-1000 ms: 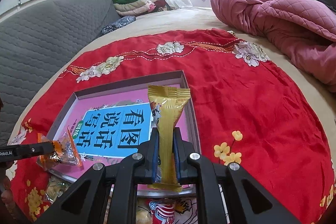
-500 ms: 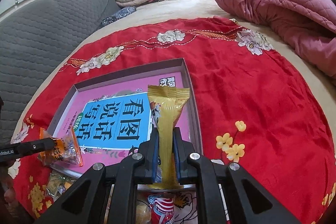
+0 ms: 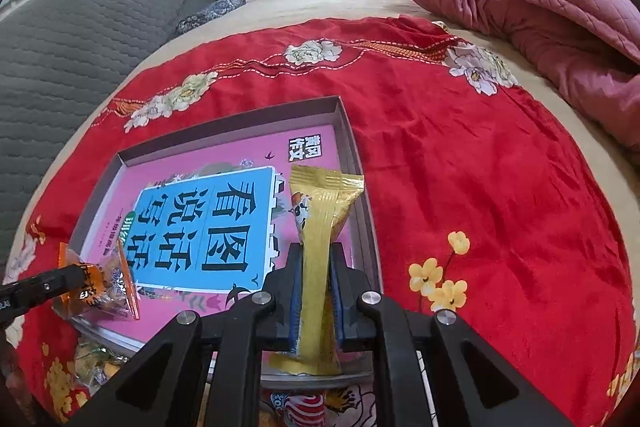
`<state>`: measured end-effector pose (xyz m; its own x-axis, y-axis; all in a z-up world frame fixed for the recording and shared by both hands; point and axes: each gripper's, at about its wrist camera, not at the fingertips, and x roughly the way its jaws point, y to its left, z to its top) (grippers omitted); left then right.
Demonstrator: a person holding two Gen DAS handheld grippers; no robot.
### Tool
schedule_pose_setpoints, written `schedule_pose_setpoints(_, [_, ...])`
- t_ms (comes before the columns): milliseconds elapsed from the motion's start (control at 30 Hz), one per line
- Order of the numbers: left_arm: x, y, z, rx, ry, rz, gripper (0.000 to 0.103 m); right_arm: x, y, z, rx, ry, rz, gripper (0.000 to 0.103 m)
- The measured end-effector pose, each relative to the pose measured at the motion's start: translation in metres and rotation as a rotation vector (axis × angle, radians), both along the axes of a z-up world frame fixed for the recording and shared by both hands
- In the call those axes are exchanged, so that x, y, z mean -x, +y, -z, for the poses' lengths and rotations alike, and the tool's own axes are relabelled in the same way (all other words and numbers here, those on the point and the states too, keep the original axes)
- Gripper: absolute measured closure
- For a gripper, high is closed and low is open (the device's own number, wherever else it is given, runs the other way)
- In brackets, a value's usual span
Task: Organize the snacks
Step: 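Lower both snacks onto the pink workbook and open both grippers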
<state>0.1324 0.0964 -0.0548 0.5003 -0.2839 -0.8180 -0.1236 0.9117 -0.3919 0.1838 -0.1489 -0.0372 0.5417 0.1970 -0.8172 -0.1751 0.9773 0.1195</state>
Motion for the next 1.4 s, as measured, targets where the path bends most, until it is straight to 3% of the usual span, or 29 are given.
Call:
schedule_pose_setpoints(800, [0.001,0.009,0.009,0.068,0.017,0.059,0.065,0.007,0.001,0.002,0.006,0.026,0.064,0.087])
schedule_pose_setpoints(867, [0.002,0.01,0.011,0.073,0.026,0.058,0.063,0.006,0.0,0.002,0.009,0.024,0.073,0.079])
schedule_pose_setpoints(1033, [0.002,0.011,0.012,0.097,0.035,0.065,0.062,0.005,-0.002,0.001,-0.005,0.02,0.08,0.072])
schedule_pose_setpoints(1133, [0.003,0.011,0.01,0.115,0.041,0.071,0.05,0.005,-0.005,0.0,-0.026,0.025,0.093,0.067])
schedule_pose_setpoints(1400, [0.006,0.01,0.007,0.12,0.041,0.077,0.05,0.007,-0.006,-0.006,-0.021,0.005,0.094,0.067])
